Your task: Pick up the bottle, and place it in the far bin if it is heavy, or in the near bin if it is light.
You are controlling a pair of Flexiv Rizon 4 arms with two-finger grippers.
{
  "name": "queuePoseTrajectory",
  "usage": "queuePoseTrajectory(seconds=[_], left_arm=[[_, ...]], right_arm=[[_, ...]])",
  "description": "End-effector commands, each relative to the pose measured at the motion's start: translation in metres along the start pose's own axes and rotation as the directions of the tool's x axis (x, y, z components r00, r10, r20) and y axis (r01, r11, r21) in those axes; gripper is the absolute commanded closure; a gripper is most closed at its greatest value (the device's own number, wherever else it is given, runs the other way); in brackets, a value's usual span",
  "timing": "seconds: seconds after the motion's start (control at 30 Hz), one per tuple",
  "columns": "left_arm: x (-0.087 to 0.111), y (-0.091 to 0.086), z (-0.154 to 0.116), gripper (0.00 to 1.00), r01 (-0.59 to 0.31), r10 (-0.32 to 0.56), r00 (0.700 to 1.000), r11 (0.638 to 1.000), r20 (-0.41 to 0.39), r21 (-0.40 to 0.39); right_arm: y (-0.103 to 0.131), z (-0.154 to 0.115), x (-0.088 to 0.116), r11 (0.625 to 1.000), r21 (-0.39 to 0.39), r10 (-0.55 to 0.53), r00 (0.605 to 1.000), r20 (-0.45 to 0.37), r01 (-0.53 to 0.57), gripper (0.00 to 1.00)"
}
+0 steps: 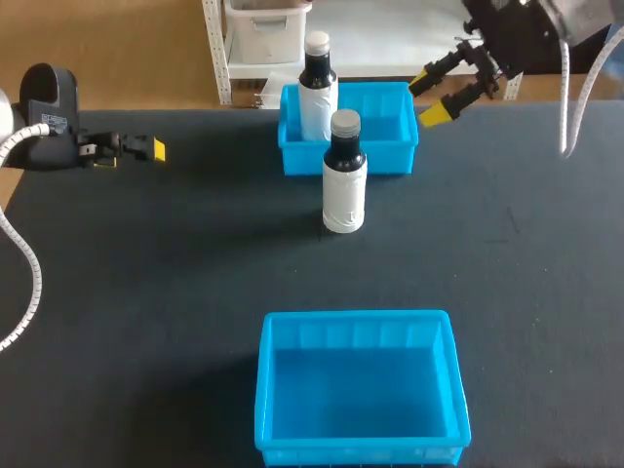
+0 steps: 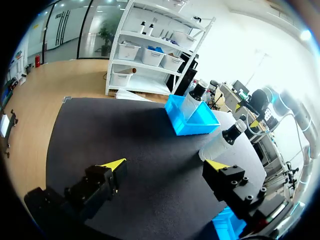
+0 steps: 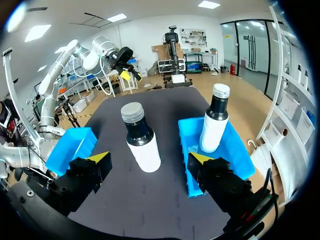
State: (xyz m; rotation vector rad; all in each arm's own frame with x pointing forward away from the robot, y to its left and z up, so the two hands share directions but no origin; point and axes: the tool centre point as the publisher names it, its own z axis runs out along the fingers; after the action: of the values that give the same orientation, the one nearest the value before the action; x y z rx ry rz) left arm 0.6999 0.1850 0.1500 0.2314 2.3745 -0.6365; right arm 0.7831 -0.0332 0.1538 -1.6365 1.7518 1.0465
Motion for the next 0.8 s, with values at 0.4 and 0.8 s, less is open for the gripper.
queuePoseTrajectory(seconds=[0.4,0.8], left_arm=[[0.000,0.000,0.000,0.00,0.000,0.000,1.000,1.000,0.000,0.000],[0.000,0.000,0.000,0.00,0.000,0.000,1.000,1.000,0.000,0.000]], right_arm=[[0.009,0.038,-0.003,0.959,0.285,-0.022,0.999,0.033,0.012,0.00],[0.013,0.065,-0.010,0.973,0.231,-0.032,0.998,0.054,0.019,0.00]])
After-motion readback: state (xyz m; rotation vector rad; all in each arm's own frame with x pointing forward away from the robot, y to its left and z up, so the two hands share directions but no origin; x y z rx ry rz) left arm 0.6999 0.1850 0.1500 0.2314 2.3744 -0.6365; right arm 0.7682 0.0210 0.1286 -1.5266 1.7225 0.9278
